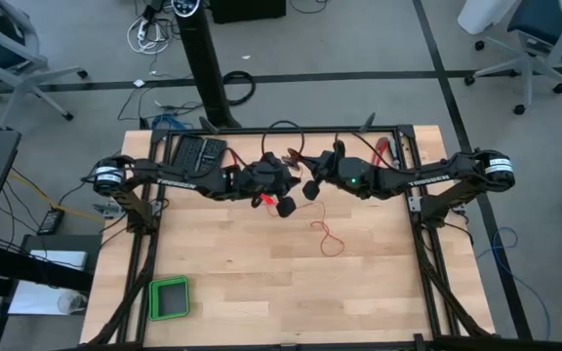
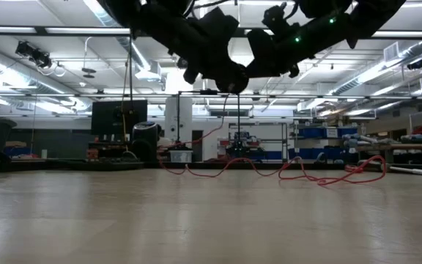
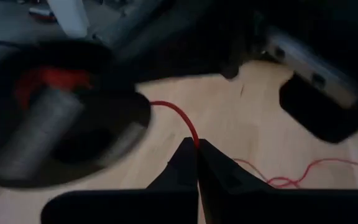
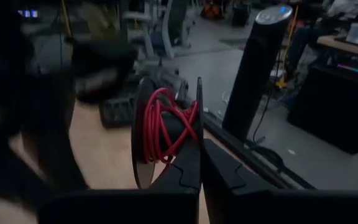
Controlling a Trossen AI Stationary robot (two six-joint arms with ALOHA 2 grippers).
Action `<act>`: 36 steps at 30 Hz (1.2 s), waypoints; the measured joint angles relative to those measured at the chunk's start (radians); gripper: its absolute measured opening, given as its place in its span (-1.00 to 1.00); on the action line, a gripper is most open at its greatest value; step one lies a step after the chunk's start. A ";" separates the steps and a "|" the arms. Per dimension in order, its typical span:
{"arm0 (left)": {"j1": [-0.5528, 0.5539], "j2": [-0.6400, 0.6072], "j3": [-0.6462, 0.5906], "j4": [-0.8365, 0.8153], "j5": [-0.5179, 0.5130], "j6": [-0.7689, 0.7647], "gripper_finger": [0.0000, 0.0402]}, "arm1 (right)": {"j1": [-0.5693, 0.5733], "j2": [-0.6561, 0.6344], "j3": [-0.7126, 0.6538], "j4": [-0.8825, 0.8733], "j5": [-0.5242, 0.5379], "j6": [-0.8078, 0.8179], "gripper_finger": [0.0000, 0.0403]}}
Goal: Coil cords
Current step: Coil the red wire onto the black spool
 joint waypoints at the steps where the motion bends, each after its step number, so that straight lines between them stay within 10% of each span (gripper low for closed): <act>1: 0.000 0.000 0.020 -0.043 -0.008 0.012 -0.99 | 0.003 -0.002 0.000 -0.020 0.000 0.000 -1.00; 22: 0.014 -0.002 0.234 -0.436 -0.164 0.302 -0.99 | 0.075 -0.169 0.000 -0.362 -0.116 -0.001 -1.00; 30: 0.013 -0.002 0.234 -0.465 0.009 0.307 -0.96 | 0.080 -0.261 0.000 -0.393 -0.139 -0.001 -1.00; 36: 0.011 0.000 0.214 -0.473 0.073 0.279 -0.55 | 0.080 -0.305 0.000 -0.425 -0.140 0.002 -1.00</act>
